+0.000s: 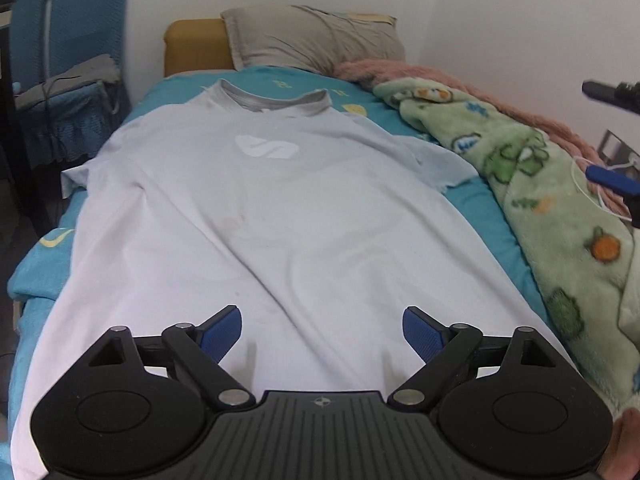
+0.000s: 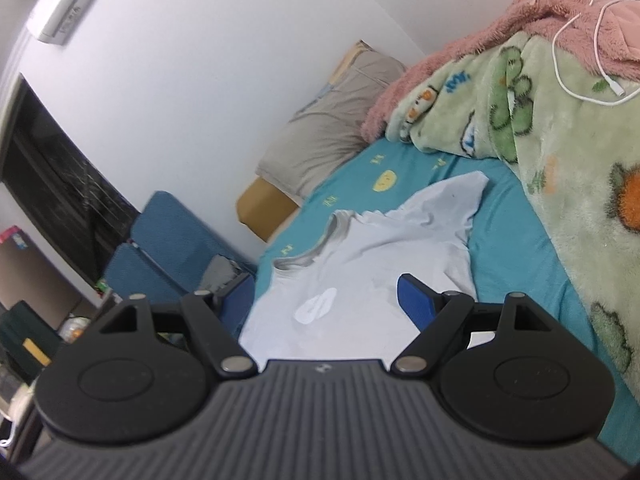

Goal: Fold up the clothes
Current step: 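Reach the right gripper to the T-shirt side and grasp the sleeve edge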

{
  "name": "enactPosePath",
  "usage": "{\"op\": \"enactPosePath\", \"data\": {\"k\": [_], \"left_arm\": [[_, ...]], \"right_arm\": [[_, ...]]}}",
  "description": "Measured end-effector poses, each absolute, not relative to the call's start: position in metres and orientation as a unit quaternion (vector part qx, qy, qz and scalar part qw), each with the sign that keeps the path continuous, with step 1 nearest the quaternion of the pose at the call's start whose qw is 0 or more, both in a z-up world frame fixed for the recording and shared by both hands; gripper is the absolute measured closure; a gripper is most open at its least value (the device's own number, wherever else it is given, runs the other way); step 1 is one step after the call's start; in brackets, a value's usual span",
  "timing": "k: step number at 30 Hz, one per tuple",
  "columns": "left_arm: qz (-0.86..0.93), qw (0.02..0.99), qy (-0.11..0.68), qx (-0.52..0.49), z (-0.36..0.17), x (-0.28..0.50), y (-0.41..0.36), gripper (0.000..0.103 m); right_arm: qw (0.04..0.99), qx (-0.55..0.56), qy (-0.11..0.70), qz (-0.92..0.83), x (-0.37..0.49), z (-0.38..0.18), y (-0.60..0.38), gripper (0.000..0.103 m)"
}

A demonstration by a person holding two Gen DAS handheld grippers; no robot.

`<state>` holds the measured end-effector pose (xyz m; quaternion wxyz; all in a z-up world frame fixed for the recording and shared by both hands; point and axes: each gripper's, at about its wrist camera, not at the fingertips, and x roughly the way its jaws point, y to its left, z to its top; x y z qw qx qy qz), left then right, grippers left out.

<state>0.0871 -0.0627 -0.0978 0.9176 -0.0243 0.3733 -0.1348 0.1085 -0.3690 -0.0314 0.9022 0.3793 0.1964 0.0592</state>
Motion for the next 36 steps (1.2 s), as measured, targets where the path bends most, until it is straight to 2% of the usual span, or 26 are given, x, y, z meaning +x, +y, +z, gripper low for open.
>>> {"op": "enactPosePath", "data": {"k": [9,13,19,24,31,36], "left_arm": [[-0.08,0.914,0.393,-0.062,-0.112,0.091,-0.049,0.009],[-0.07,0.915,0.392,-0.067,-0.115,0.093,-0.051,0.008],[-0.075,0.918,0.387,-0.049,-0.124,0.1,-0.065,0.008],[-0.082,0.917,0.387,-0.041,-0.134,0.112,-0.073,0.008],[-0.083,0.906,0.407,-0.08,-0.145,0.127,-0.065,0.007],[-0.079,0.906,0.405,-0.09,-0.147,0.132,-0.064,0.005]], "right_arm": [[0.863,0.442,0.237,0.057,0.153,-0.061,-0.4,0.021],[0.812,0.529,0.247,0.026,0.179,-0.097,-0.446,0.022],[0.775,0.58,0.252,0.018,0.224,-0.148,-0.478,0.022],[0.767,0.586,0.26,0.022,0.273,-0.174,-0.485,0.022],[0.765,0.595,0.248,0.012,0.333,-0.208,-0.491,0.024],[0.793,0.56,0.24,0.0,0.357,-0.205,-0.492,0.024]]}}
